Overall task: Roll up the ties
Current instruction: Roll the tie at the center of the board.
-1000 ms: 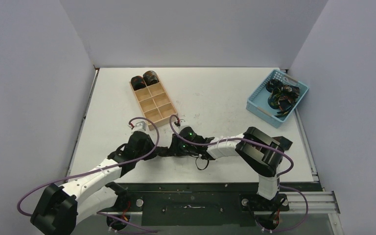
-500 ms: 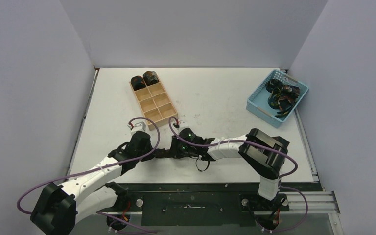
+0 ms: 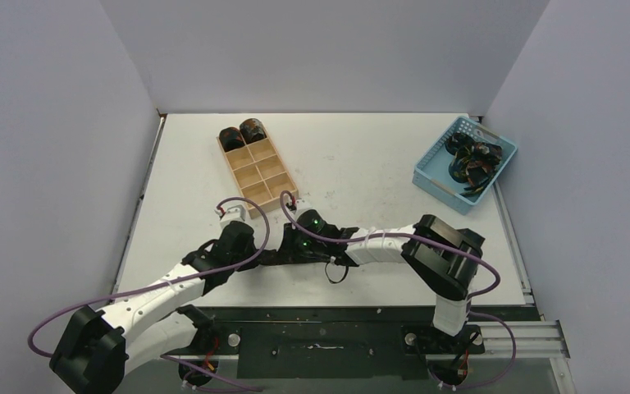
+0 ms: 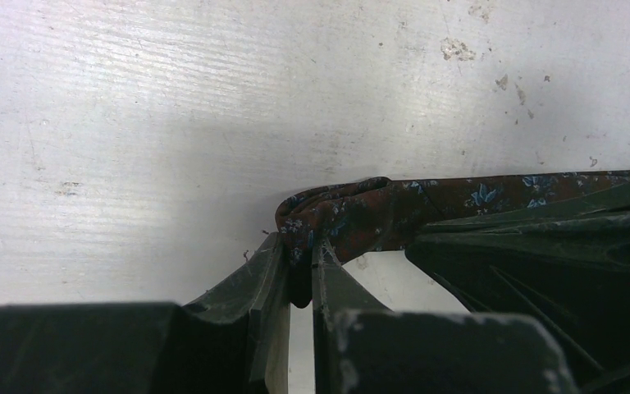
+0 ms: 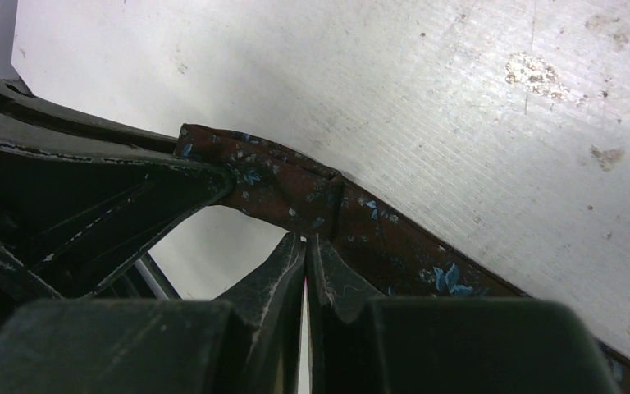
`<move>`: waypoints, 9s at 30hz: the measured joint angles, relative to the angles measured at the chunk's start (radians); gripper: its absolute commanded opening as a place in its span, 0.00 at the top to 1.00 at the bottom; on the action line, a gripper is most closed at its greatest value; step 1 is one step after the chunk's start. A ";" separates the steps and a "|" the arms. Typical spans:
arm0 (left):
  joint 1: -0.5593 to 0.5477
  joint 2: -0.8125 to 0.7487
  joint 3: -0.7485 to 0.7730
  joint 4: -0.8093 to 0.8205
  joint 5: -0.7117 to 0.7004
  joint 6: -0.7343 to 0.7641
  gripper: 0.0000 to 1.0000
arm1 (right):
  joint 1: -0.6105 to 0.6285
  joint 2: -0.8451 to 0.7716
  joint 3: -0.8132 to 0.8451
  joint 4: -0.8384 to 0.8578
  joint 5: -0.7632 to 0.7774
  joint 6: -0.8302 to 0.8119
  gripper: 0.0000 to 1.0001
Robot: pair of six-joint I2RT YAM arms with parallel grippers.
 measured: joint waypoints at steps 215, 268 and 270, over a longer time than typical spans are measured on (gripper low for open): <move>-0.101 -0.080 -0.243 0.369 0.129 -0.183 1.00 | -0.164 0.234 0.418 -0.368 0.018 -0.261 0.87; -0.138 0.256 -0.152 0.632 0.160 -0.160 1.00 | -0.186 0.208 0.367 -0.386 -0.125 -0.346 0.89; -0.143 0.207 -0.162 0.621 0.164 -0.159 1.00 | -0.214 0.193 0.367 -0.393 -0.088 -0.323 0.87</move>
